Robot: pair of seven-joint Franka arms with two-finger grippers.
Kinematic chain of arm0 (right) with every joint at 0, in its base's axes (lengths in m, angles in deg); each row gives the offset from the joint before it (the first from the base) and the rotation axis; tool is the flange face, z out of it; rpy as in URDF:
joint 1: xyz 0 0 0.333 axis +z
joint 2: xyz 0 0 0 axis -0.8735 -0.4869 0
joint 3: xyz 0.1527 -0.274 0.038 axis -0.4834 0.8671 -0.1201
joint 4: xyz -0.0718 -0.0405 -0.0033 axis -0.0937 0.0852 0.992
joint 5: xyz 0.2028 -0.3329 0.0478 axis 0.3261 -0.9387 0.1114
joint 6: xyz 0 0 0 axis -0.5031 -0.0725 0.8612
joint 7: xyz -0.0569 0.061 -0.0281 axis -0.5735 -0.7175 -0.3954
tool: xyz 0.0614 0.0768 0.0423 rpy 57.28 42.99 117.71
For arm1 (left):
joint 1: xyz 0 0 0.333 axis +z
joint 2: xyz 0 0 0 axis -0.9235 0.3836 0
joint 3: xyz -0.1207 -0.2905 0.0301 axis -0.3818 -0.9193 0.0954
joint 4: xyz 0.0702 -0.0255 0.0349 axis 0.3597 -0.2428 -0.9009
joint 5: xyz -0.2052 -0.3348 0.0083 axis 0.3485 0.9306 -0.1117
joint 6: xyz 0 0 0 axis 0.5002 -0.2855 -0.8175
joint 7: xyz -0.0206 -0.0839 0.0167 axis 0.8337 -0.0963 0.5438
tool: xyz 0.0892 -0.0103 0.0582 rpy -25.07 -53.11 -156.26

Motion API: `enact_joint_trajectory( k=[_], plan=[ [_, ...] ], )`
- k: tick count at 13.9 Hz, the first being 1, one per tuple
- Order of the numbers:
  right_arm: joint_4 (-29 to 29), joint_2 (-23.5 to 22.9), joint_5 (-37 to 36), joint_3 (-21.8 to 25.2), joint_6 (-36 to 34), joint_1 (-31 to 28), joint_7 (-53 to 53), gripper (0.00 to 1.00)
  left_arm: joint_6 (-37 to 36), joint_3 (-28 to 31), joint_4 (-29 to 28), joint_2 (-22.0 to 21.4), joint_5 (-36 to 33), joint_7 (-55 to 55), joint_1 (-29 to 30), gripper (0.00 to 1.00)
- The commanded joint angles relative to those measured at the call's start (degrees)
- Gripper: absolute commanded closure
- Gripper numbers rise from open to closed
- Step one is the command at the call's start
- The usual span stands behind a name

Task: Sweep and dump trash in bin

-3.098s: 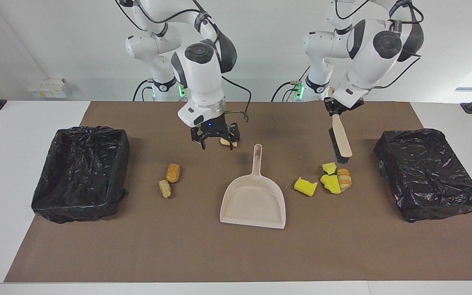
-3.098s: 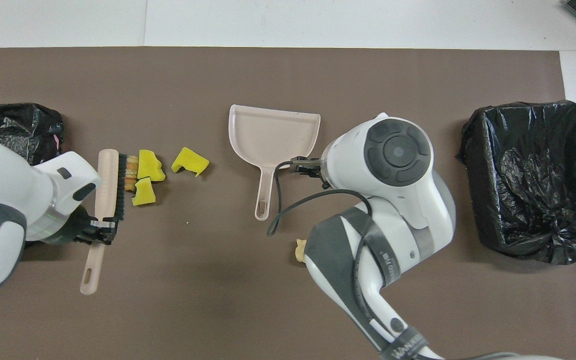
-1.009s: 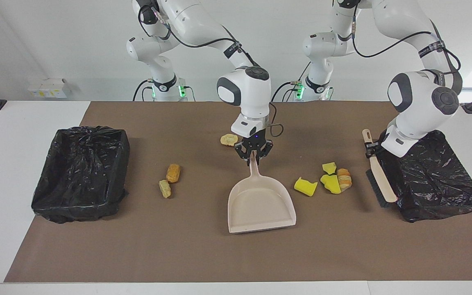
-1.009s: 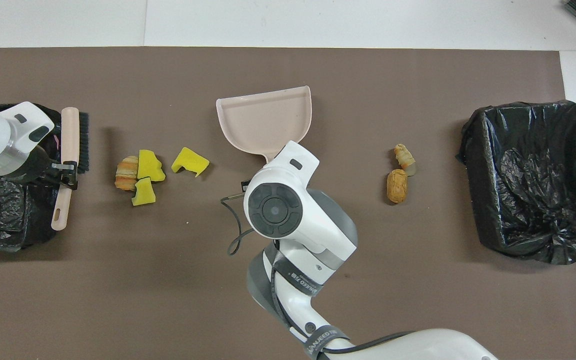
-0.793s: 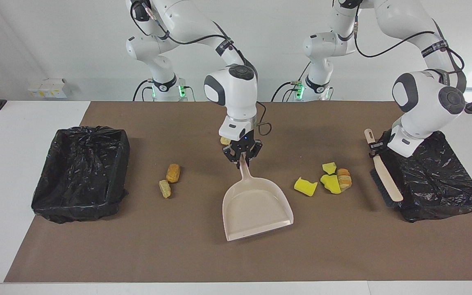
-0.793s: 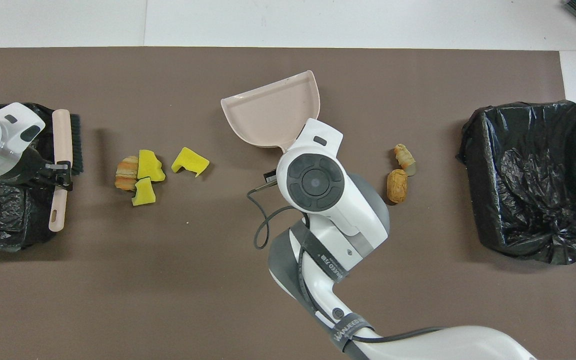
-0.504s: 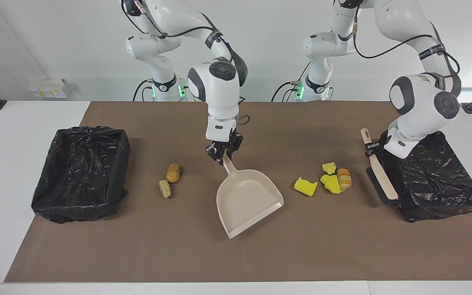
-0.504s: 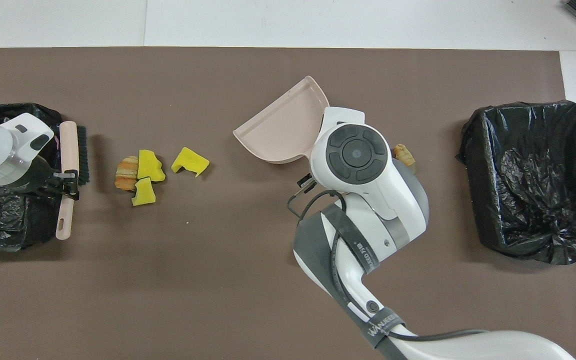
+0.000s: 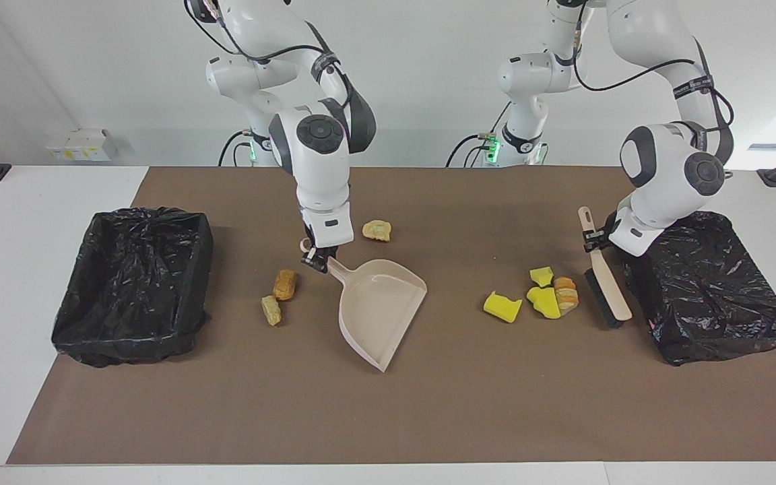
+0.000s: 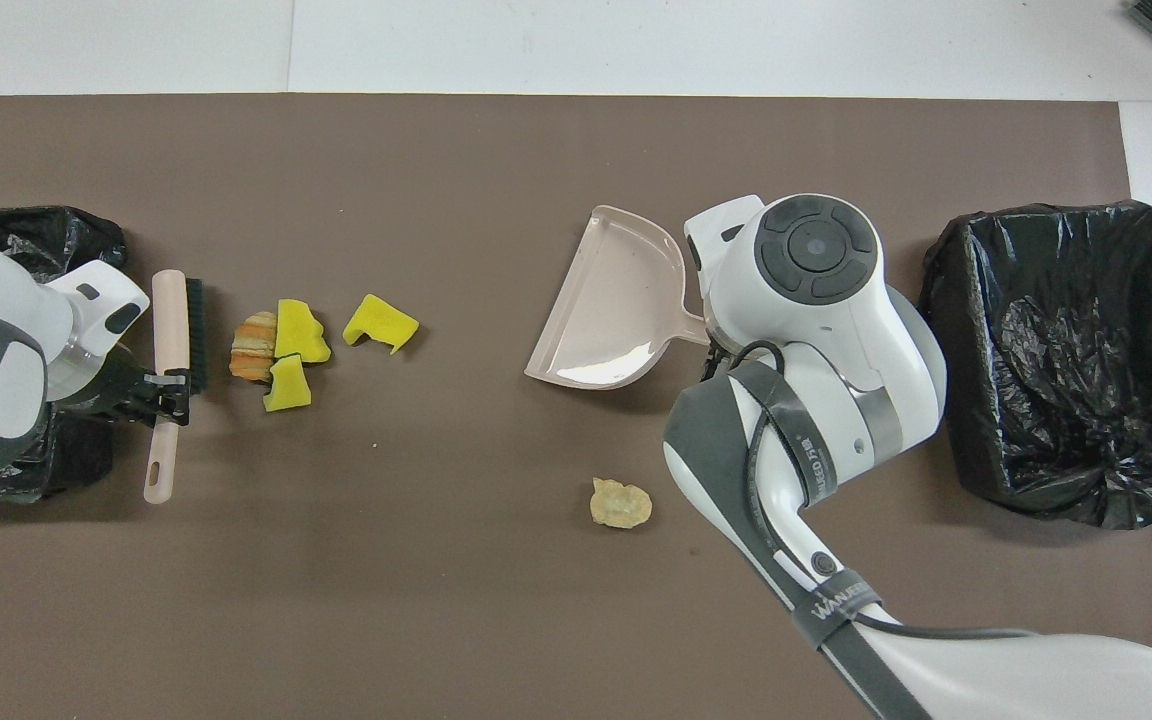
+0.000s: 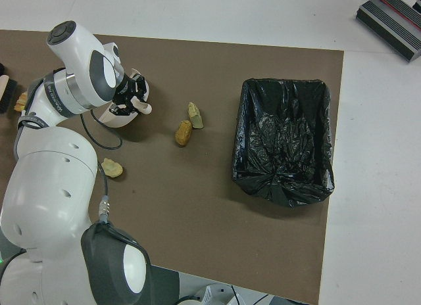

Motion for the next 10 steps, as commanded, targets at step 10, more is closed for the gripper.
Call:
enact_joint_trajectory(
  k=[10],
  plan=[
    [-3.01,-2.46,1.07,-1.32,8.76,2.59,14.8,1.0,4.87,0.47,-4.51,-3.25,6.06,-8.15,-13.44,1.0]
  ],
)
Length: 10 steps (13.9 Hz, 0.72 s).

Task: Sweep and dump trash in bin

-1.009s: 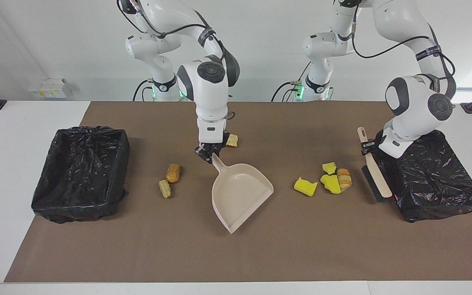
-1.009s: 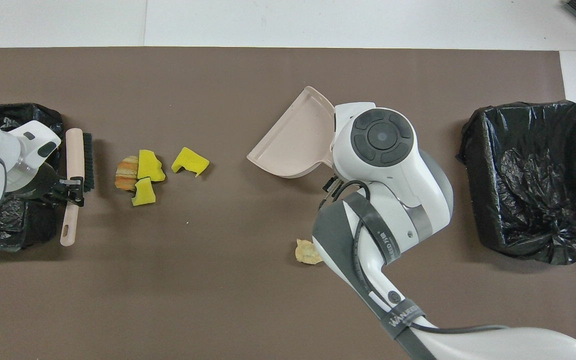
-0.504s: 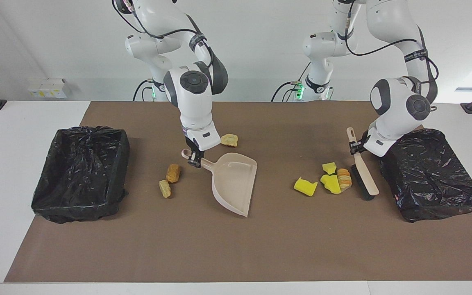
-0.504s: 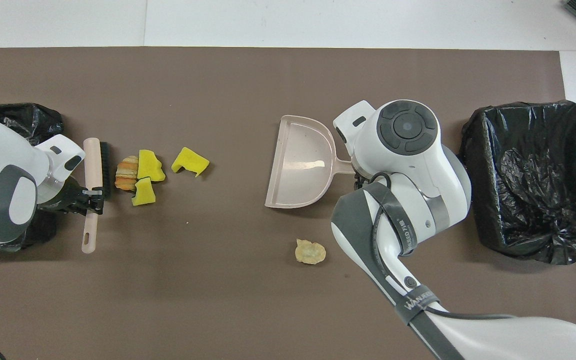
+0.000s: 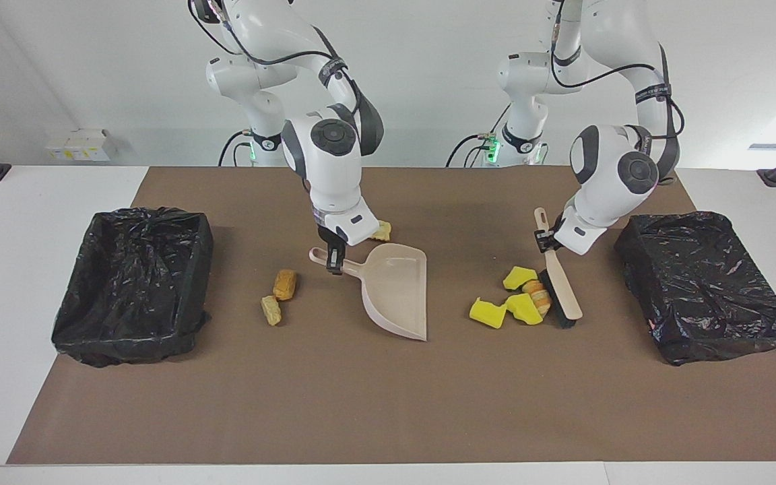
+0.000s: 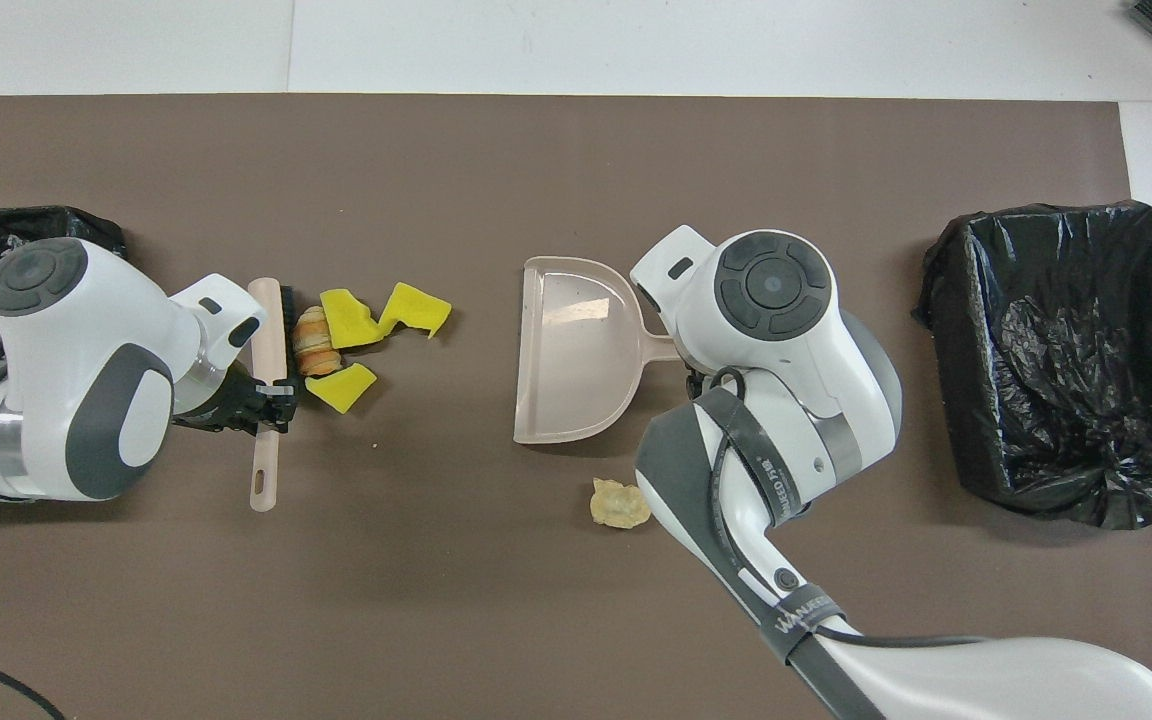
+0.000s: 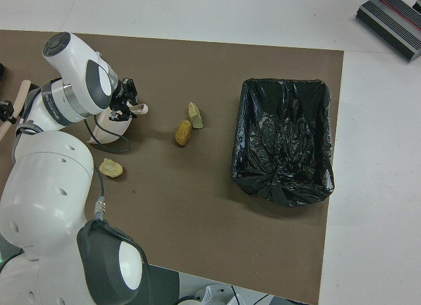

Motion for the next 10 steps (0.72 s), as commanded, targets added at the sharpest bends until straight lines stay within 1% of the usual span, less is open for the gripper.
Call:
enact_joint_trajectory(
  k=[1,3,5,7,8,10],
  plan=[
    [-0.48,-2.28,1.05,-0.84,4.5,1.13,1.07,1.0,3.47,0.97,-2.15,-1.84,1.4,-0.85,-3.82,1.0],
    [-0.48,-3.42,1.05,-0.84,6.87,1.66,0.98,1.0,2.7,1.05,0.13,-1.05,1.4,-2.59,-4.53,1.0],
    [-0.39,-4.13,1.05,-0.93,7.67,2.01,0.63,1.0,2.17,1.32,2.07,-1.14,1.49,-3.39,-3.22,1.0],
    [-0.48,-5.09,1.05,-1.02,9.16,2.71,-0.33,1.0,1.81,1.49,1.2,-1.4,1.4,-3.48,0.89,1.0],
    [-0.48,-5.44,1.05,-1.02,9.69,3.15,-0.95,1.0,1.81,1.49,-0.28,-2.01,1.31,-2.87,2.31,1.0],
    [-0.48,-5.62,1.05,-1.02,9.87,3.33,-1.31,1.0,3.12,1.41,-2.84,-3.33,1.31,-2.95,1.8,1.0]
  ],
)
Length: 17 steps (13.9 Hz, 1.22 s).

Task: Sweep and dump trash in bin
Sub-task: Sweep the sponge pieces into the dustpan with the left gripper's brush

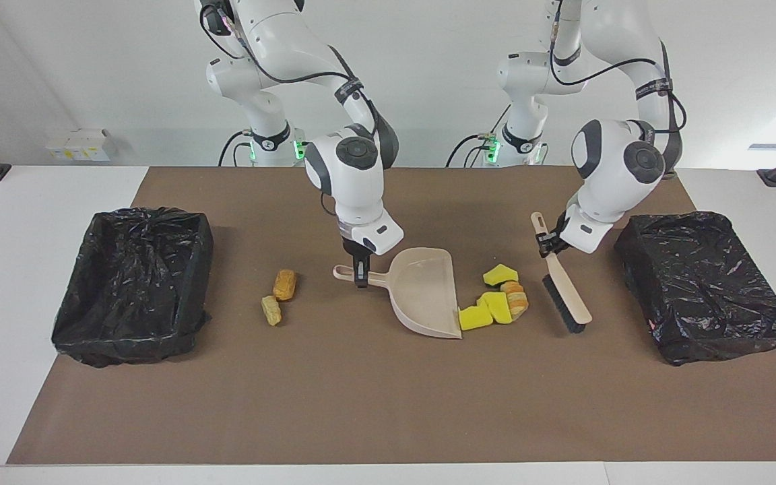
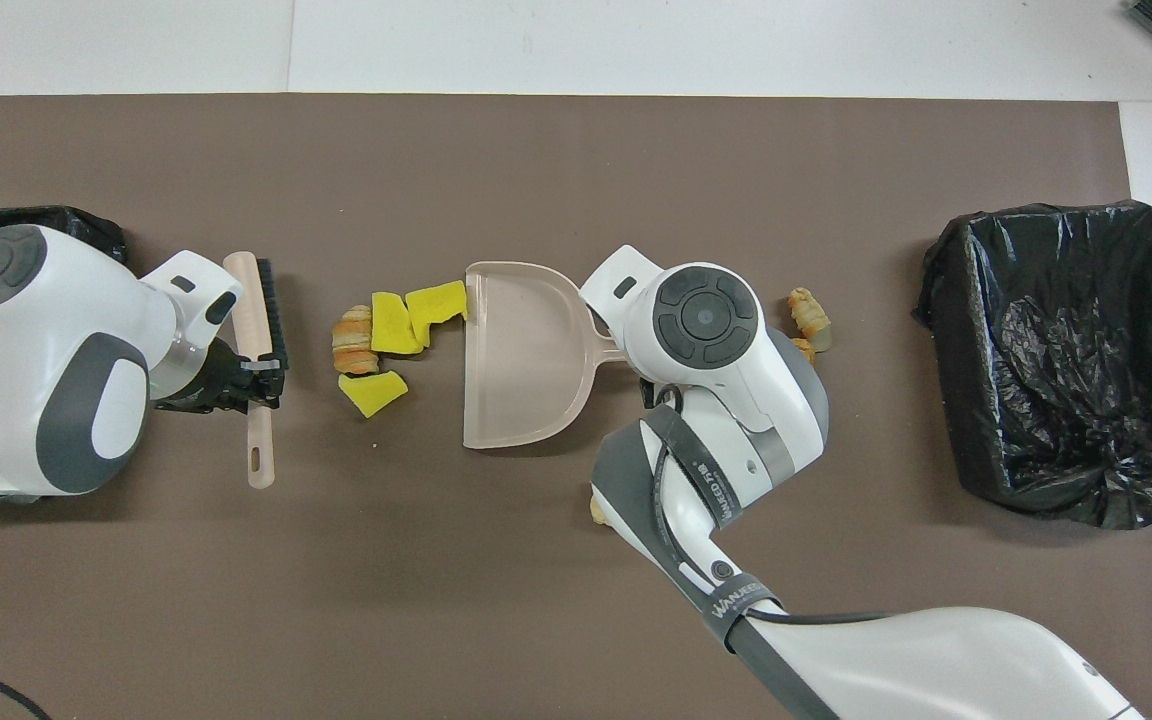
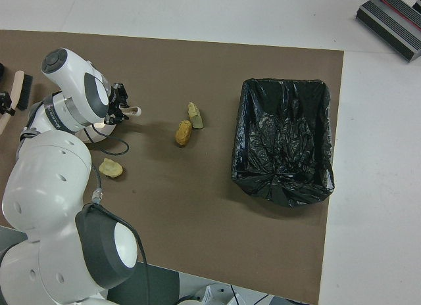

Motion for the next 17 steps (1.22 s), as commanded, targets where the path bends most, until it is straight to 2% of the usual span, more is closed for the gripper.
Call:
enact_joint_trajectory(
  k=[1,4,9,13,17],
  plan=[
    [-0.25,-0.89,0.96,-0.76,1.85,0.3,-1.27,1.0,1.34,-0.65,-4.06,-2.71,0.69,-0.94,-0.91,1.0],
    [-0.25,-0.8,0.96,-0.84,1.76,0.39,-1.35,1.0,7.13,-0.83,-6.08,-1.48,0.86,-4.1,-7.23,1.0],
    [-0.16,-1.06,0.88,-0.84,2.02,0.56,-2.76,1.0,9.17,-0.92,-4.94,-0.6,5.16,-4.02,-15.84,1.0],
    [0.28,-2.55,0.96,-0.84,5.09,2.59,-6.88,1.0,7.68,-0.92,-1.87,-0.41,8.76,-4.72,-18.76,1.0],
    [0.45,-2.65,0.35,-0.84,4.23,2.41,-6.37,1.0,-1.8,-0.57,2.43,-2.96,9.12,-4.46,-17.88,1.0]
  ],
)
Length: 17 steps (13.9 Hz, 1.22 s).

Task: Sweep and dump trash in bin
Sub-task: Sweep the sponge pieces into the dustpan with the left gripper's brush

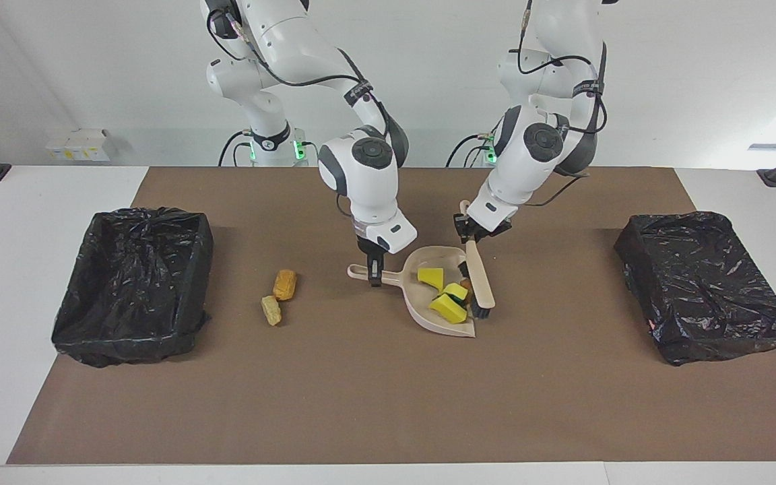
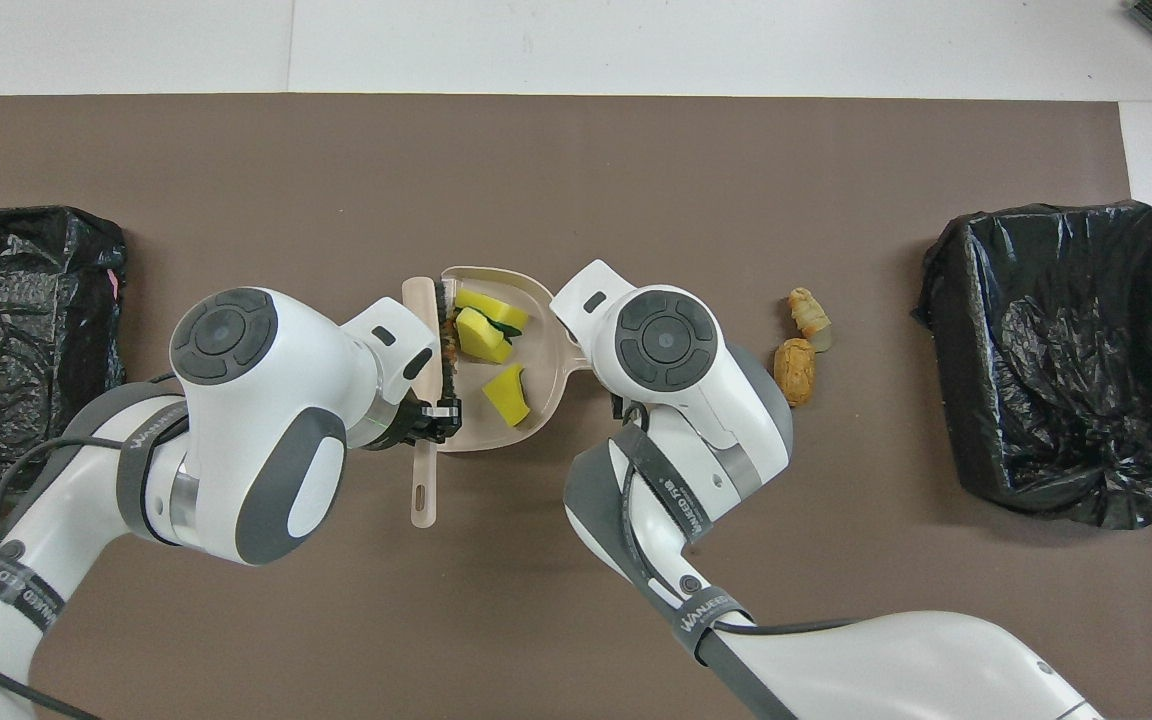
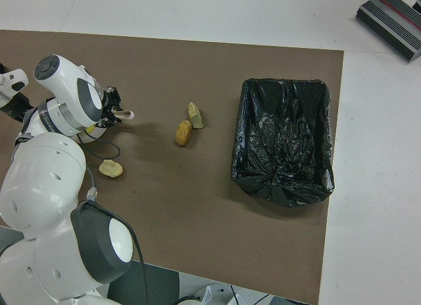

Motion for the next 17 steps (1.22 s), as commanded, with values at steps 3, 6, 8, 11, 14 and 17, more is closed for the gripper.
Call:
enact_joint_trajectory(
  k=[3,6,8,11,14,17],
  plan=[
    [0.35,-1.46,-0.18,-0.64,0.73,0.14,-1.72,1.0,-10.72,1.25,5.01,-2.56,1.03,1.89,6.34,1.0],
    [0.35,-1.37,-0.18,-0.64,0.54,0.14,-1.81,1.0,-10.82,1.51,3.97,-3.27,0.95,5.32,8.54,1.0],
    [0.35,-1.1,0.0,-0.64,0.63,-0.29,-1.64,1.0,-9.69,1.42,3.35,-2.31,0.77,12.32,10.22,1.0],
    [0.35,-1.19,1.05,-0.64,2.3,-0.82,-2.51,1.0,-2.23,1.33,-1.55,-0.64,0.59,14.55,7.26,1.0],
    [0.35,-1.1,5.62,-0.64,3.35,-1.7,-1.2,1.0,-0.28,1.33,-4.47,-1.42,0.68,12.98,1.02,1.0],
    [0.35,-0.84,5.89,-0.65,3.62,-1.88,-1.02,1.0,-4.38,1.25,-2.55,-1.34,0.94,8.07,-2.87,1.0]
  ],
)
